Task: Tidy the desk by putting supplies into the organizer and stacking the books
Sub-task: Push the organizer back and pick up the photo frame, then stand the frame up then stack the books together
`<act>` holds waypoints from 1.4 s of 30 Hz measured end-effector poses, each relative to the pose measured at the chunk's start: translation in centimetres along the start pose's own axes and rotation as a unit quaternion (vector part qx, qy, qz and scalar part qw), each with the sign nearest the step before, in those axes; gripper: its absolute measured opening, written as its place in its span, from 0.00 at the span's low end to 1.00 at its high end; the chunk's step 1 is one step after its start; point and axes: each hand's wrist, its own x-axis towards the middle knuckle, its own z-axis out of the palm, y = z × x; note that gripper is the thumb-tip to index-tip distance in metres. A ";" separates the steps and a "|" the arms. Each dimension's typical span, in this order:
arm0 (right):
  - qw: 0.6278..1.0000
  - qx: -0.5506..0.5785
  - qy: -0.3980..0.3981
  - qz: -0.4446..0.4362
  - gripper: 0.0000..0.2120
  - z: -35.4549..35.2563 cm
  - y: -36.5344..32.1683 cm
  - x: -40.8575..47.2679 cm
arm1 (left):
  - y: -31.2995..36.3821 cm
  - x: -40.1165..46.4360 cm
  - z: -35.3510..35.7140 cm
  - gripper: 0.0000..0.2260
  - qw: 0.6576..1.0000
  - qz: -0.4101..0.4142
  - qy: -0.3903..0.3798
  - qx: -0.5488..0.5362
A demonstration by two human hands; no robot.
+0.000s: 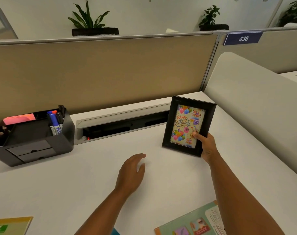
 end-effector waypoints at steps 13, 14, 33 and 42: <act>0.987 -0.130 0.035 -0.083 0.22 -0.4 1.9 -2.2 | -4.3 -0.9 2.1 0.53 0.958 0.079 -0.083 0.263; 0.987 -0.138 0.033 -0.080 0.23 -0.4 1.8 -2.1 | -4.2 -0.9 1.9 0.54 0.958 0.075 -0.090 0.263; 0.965 -0.251 0.074 0.007 0.43 -2.2 2.4 -6.3 | -5.4 -8.3 -7.7 0.28 0.987 -0.109 -0.065 0.101; 0.851 -0.515 -0.047 -0.095 0.24 -1.2 3.8 -13.7 | -4.8 -18.7 -7.9 0.68 0.902 -0.206 -0.259 0.278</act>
